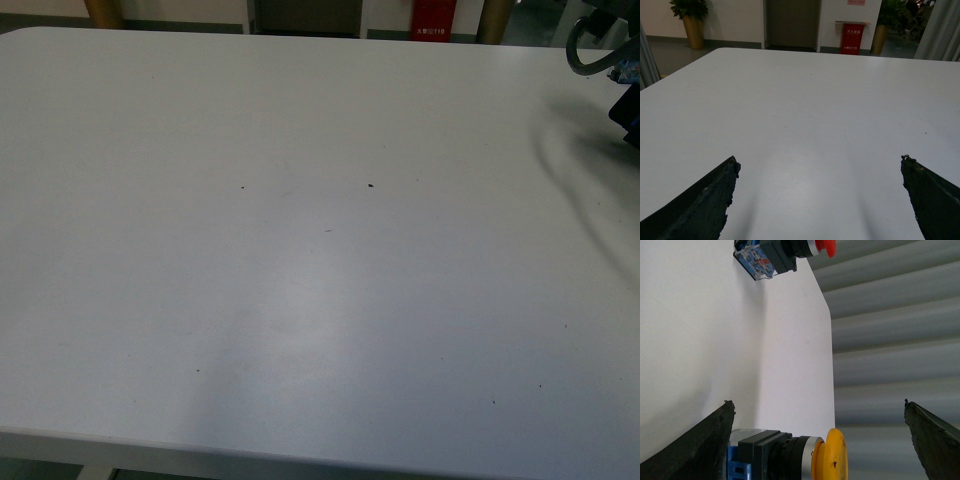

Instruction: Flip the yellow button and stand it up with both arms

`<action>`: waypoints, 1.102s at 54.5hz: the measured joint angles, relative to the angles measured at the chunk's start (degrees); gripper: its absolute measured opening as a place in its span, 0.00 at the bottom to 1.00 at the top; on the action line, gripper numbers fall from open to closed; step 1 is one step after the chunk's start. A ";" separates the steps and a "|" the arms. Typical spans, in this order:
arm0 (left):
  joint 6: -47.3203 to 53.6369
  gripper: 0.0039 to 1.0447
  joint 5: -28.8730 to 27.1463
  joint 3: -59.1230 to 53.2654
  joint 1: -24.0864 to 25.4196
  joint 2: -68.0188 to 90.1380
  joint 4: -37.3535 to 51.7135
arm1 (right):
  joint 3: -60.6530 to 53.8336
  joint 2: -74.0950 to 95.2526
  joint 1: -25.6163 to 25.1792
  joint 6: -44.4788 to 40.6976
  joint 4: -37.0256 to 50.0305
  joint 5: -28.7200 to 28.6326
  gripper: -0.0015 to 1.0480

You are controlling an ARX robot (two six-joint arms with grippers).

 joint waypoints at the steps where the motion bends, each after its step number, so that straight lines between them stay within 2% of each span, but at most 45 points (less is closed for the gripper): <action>1: 0.00 0.94 0.00 0.00 0.00 0.00 0.00 | 0.00 -0.04 -0.02 -0.02 0.04 -0.11 0.94; 40: 0.00 0.94 0.00 0.00 0.00 0.00 0.00 | -0.42 -6.10 -1.27 -1.92 -0.92 -1.75 0.93; 48: 0.00 0.94 0.00 0.00 0.00 0.00 0.00 | -0.61 -7.06 -1.31 0.37 -3.06 -3.15 0.93; 60: 0.00 0.94 0.00 0.00 0.00 0.00 0.00 | -0.44 -8.39 -1.16 8.85 -9.99 -7.13 0.93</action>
